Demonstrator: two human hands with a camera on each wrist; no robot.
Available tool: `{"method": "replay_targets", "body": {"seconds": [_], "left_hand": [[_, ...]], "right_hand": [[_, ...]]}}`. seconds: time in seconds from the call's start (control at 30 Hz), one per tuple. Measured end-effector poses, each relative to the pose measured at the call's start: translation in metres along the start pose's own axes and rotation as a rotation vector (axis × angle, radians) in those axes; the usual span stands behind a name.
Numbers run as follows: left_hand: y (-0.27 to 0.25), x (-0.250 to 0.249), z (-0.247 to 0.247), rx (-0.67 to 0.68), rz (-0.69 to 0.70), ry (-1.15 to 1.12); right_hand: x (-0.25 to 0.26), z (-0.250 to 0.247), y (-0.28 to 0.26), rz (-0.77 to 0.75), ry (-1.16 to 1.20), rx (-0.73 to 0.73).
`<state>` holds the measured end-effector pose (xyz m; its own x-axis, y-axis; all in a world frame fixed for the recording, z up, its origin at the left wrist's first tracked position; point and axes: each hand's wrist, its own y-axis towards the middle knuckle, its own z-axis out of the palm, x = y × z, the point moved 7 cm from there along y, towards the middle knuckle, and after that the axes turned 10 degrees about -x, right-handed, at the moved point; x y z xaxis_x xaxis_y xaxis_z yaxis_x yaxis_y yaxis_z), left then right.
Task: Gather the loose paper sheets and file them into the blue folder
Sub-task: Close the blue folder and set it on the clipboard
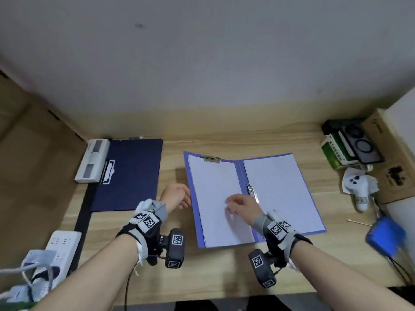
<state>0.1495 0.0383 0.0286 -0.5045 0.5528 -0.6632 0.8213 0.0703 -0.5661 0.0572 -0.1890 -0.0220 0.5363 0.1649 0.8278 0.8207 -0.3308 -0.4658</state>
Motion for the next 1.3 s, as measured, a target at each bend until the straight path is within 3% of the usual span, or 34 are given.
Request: {"method": "replay_targets", "body": {"seconds": [0.2, 0.3, 0.57, 0.77, 0.9, 1.07, 1.17, 1.3], "left_hand": [[-0.043, -0.077, 0.060, -0.059, 0.131, -0.101], [-0.056, -0.098, 0.105, -0.014, 0.151, -0.165], [-0.064, -0.109, 0.214, 0.131, 0.154, -0.095], [-0.042, -0.060, 0.222, 0.041, 0.027, 0.147], [-0.034, -0.020, 0.233, 0.015, -0.081, 0.222], [-0.036, 0.003, 0.246, 0.003, -0.214, 0.046], [-0.028, 0.021, 0.250, 0.007, -0.285, -0.114], [-0.023, 0.035, 0.223, -0.040, -0.278, -0.202]], "right_hand": [[0.025, -0.073, -0.010, -0.007, 0.145, 0.146], [0.036, -0.118, -0.012, 0.025, 0.210, 0.145], [0.020, -0.216, 0.010, 0.147, 0.272, -0.051], [-0.045, -0.257, 0.038, 0.259, 0.130, -0.320], [-0.089, -0.261, 0.042, 0.296, -0.052, -0.335], [-0.102, -0.253, 0.045, 0.281, -0.132, -0.399], [-0.115, -0.239, 0.053, 0.353, -0.088, -0.339], [-0.120, -0.210, 0.055, 0.387, -0.055, -0.261]]}}
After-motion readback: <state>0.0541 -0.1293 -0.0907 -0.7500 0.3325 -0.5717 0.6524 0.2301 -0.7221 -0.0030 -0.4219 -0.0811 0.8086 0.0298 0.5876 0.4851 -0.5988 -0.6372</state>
